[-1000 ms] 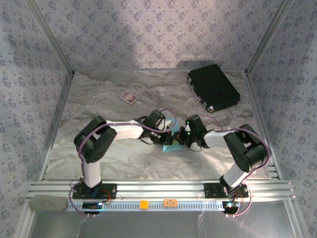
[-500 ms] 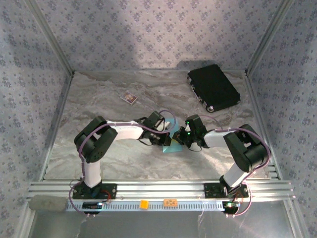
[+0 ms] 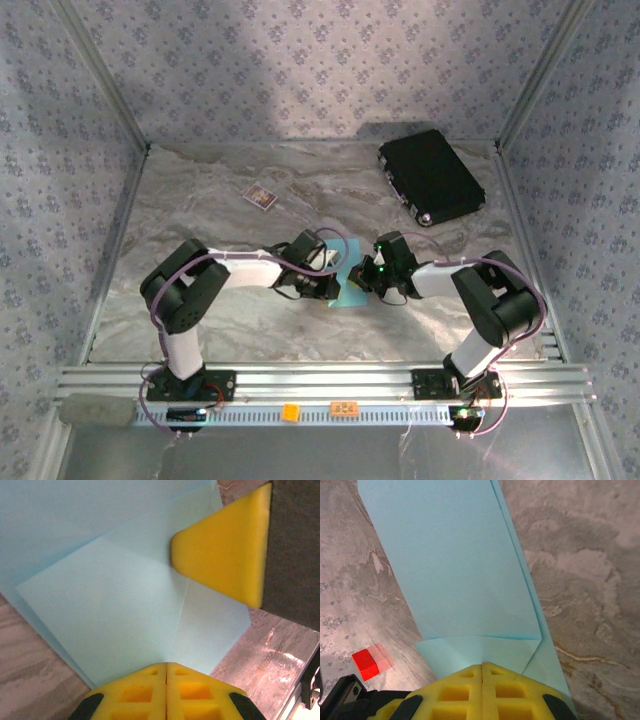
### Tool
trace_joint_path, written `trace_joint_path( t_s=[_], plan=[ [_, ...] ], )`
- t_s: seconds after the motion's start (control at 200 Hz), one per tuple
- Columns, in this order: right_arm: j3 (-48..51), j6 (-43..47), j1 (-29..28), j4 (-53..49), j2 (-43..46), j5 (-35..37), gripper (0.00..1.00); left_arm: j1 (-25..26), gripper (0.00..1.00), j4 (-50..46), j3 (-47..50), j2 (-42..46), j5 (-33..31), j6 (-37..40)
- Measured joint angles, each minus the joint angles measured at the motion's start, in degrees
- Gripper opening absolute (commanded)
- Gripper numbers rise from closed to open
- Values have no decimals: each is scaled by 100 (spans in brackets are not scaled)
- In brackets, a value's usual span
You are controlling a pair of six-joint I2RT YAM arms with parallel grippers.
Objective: Fold a paper plane with a square sheet of paper (pick it up from the middle)
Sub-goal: Fold the triangle a second time at the center of the table.
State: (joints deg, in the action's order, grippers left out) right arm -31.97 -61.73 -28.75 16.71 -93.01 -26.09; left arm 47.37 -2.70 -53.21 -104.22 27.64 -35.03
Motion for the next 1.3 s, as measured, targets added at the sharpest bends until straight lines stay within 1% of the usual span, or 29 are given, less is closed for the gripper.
trace_joint_path(
  t_s=[0.275,0.515,0.675,0.805,1.124,1.304],
  plan=[
    [0,0,0,0,0,0,0,7,8,155,-44,133,203,-74],
    [0,0,0,-2,0,0,0,37,9,236,-391,-210,348,-107],
    [0,0,0,-2,0,0,0,37,9,94,-402,-315,323,-96],
    [0,2,2,-7,0,-9,0,35,9,186,-155,-310,334,-87],
    [11,2,7,-13,2,-50,0,33,10,597,437,72,280,-105],
    [11,2,11,-15,2,-66,0,31,10,595,669,267,254,-153]
  ],
)
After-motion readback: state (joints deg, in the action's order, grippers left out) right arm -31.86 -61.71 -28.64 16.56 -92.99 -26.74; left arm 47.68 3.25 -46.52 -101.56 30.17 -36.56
